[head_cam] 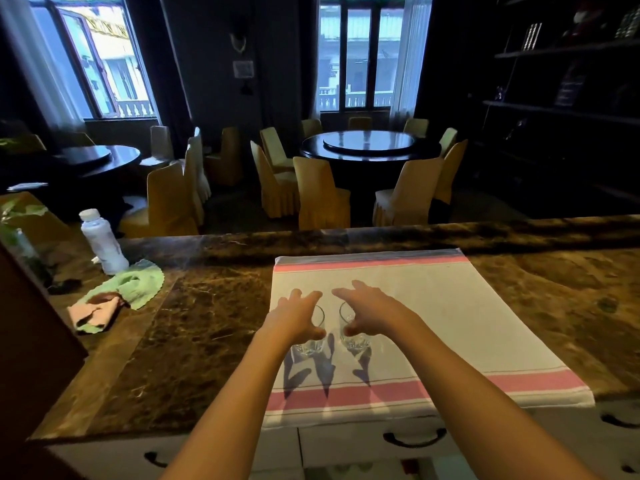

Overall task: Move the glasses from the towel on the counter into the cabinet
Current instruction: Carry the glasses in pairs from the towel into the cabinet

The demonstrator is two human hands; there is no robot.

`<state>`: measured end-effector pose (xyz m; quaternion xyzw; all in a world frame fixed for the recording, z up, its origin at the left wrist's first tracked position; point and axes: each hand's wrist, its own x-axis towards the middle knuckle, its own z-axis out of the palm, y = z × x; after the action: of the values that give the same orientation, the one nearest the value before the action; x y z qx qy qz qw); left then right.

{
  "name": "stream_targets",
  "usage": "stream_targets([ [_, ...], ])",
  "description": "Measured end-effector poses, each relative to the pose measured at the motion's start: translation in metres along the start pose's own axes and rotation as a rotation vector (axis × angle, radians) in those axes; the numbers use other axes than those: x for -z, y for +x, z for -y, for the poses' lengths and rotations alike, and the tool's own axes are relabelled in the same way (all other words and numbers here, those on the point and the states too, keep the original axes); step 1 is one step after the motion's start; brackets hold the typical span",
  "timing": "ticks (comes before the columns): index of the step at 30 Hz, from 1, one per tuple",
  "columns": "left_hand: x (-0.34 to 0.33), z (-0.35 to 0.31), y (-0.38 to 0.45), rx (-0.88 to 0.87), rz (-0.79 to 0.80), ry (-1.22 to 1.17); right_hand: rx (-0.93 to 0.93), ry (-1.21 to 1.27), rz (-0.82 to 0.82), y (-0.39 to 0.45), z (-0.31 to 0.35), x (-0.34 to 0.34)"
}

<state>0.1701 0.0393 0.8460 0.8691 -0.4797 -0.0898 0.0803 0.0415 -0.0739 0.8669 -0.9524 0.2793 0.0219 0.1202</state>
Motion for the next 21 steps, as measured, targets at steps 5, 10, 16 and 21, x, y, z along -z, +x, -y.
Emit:
stream_targets([
  [5,-0.017,0.0,0.021,-0.001,0.055,0.016,-0.03,0.0,0.068,0.018,-0.006,-0.017],
  [10,-0.026,0.002,0.031,0.013,0.054,-0.027,-0.05,-0.003,0.127,0.028,-0.018,-0.025],
  [16,-0.028,0.005,0.034,0.01,0.052,-0.05,-0.047,-0.023,0.095,0.033,-0.018,-0.031],
  [21,-0.026,0.003,0.028,-0.001,0.013,-0.072,-0.062,0.014,0.056,0.027,-0.02,-0.034],
])
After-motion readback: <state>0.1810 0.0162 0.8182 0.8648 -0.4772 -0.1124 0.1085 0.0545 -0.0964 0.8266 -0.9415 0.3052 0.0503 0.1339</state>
